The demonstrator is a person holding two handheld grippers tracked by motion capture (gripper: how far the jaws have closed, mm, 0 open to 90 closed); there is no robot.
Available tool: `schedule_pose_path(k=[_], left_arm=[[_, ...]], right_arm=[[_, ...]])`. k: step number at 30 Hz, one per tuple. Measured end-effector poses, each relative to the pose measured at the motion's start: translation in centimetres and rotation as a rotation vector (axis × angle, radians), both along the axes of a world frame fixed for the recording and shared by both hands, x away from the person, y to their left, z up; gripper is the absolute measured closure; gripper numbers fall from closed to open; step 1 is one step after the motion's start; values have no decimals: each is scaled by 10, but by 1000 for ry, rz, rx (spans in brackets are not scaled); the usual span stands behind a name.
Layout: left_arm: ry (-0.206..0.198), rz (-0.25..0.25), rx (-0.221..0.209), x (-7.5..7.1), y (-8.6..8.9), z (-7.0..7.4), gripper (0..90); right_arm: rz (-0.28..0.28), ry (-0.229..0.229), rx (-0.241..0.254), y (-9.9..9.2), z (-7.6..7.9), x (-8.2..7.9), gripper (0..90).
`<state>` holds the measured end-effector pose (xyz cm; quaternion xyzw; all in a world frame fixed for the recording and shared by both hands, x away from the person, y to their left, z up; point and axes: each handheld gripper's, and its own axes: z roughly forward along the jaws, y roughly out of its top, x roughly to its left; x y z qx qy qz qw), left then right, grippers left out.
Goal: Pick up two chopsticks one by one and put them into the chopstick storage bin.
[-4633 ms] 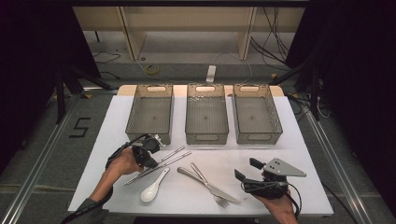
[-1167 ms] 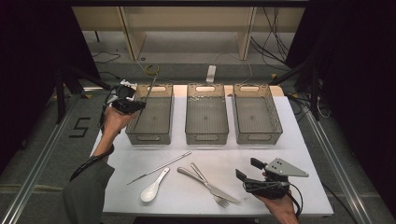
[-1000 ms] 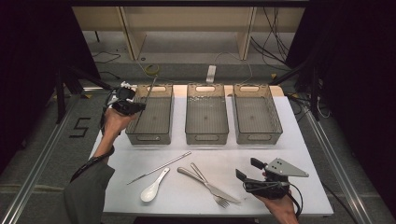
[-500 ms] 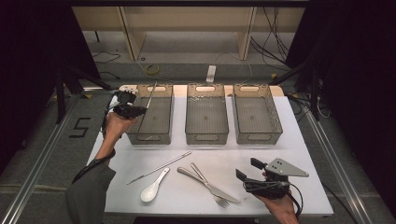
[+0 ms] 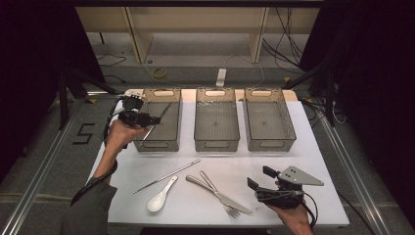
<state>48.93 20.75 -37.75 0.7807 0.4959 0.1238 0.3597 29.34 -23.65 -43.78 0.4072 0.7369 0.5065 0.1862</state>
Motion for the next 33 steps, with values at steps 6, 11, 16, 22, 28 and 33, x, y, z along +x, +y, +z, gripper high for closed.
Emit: schedule_pose_path(k=[6, 11, 16, 22, 28, 33], left_arm=[[4, -80, 45, -24, -15, 8, 279], [42, -150, 86, -38, -22, 7, 259], [117, -211, 153, -50, -27, -6, 248], [175, -243, 201, -60, -28, -20, 242], [213, -275, 245, -68, -33, -35, 247], [244, -298, 287, -73, -37, -45, 302]], right_arm=[[3, -8, -3, 0, 1, -1, 287], [8, -6, -2, 0, 2, -2, 287], [10, -9, -4, 1, 1, -2, 287], [15, -7, -10, 1, 1, -2, 287], [18, -4, -11, 2, 1, -2, 286], [19, -4, -11, 2, 1, -2, 286]])
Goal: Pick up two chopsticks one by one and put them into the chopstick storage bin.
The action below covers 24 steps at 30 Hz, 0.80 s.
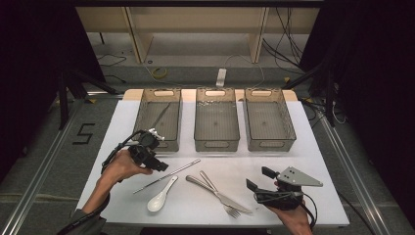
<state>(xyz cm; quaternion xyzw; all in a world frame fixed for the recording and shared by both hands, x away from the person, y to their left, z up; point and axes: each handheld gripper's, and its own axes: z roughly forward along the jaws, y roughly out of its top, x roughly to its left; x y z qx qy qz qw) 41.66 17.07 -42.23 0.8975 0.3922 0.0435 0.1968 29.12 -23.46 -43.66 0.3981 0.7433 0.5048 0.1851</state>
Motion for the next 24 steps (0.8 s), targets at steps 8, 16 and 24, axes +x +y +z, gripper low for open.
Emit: schedule_pose_path(k=[8, 16, 24], left_arm=[[53, -29, 32, -6, -5, -12, 402], [90, -41, 49, -7, -6, -19, 495], [113, -65, 67, -8, -11, -29, 587]], right_arm=[[4, -3, -2, 0, 0, 0, 287], [6, -2, -4, 1, 0, 0, 287], [6, 1, -3, 1, 0, 0, 287]])
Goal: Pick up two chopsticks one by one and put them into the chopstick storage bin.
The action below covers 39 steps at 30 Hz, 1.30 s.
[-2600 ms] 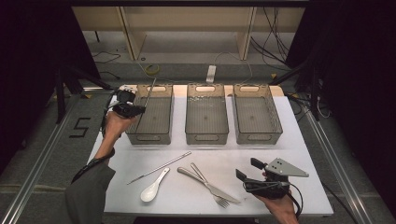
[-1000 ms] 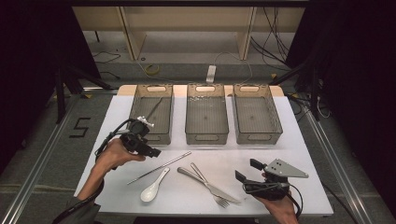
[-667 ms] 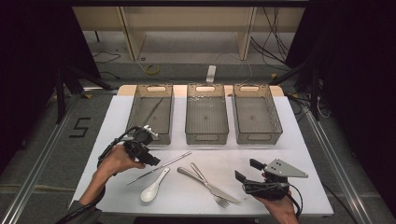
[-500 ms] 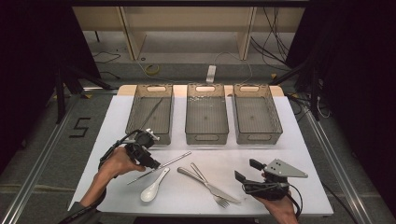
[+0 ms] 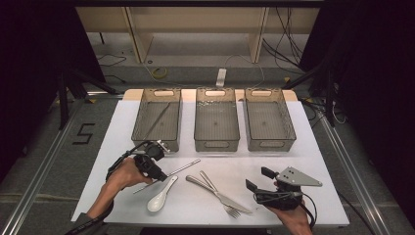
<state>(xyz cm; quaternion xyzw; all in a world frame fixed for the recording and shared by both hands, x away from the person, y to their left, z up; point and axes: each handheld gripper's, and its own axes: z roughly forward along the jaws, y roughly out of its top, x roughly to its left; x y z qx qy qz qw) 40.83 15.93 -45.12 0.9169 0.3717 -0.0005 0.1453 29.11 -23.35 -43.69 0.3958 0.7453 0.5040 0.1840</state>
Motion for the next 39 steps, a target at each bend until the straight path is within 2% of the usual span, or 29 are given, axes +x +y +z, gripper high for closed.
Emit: schedule_pose_path(k=[6, 14, 18, 22, 39], left_arm=[[0, -21, 10, 1, -3, -6, 664], [8, -37, 21, 2, -5, -11, 712], [-2, -38, 25, 2, -6, -11, 737], [-18, -55, 52, 1, -8, -11, 769], [-29, -78, 53, 2, -8, -12, 837]], right_arm=[[1, 0, 0, 0, 0, 0, 288], [4, 0, -2, 1, 0, 0, 289], [3, 0, -3, 0, 0, 0, 289], [5, 0, -6, 1, 0, 0, 291], [2, -2, -13, 2, 0, 0, 293]])
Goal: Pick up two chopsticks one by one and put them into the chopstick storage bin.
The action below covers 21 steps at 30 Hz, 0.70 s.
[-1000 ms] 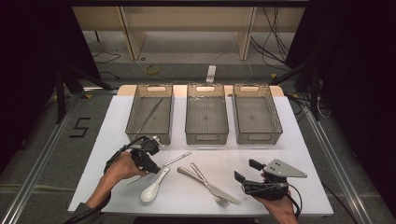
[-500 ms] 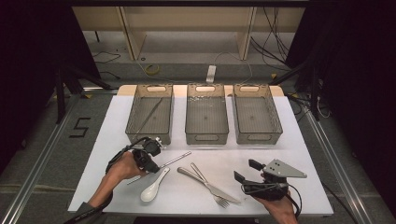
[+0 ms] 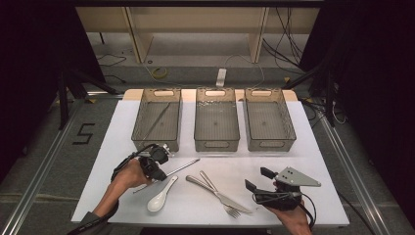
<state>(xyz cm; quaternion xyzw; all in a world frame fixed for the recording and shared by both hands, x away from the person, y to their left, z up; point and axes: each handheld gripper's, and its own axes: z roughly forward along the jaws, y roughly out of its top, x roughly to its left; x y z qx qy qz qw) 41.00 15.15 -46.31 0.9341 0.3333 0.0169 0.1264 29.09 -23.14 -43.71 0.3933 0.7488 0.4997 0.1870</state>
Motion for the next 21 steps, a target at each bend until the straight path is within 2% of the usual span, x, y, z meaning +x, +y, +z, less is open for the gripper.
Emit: schedule_pose_path(k=[14, 21], left_arm=[[-27, -16, 10, -3, -1, 0, 853], [-32, -7, 1, -3, 1, 2, 853]], right_arm=[[-4, -1, 0, 0, 1, 0, 295], [-3, 0, 2, -1, 1, 0, 297]])
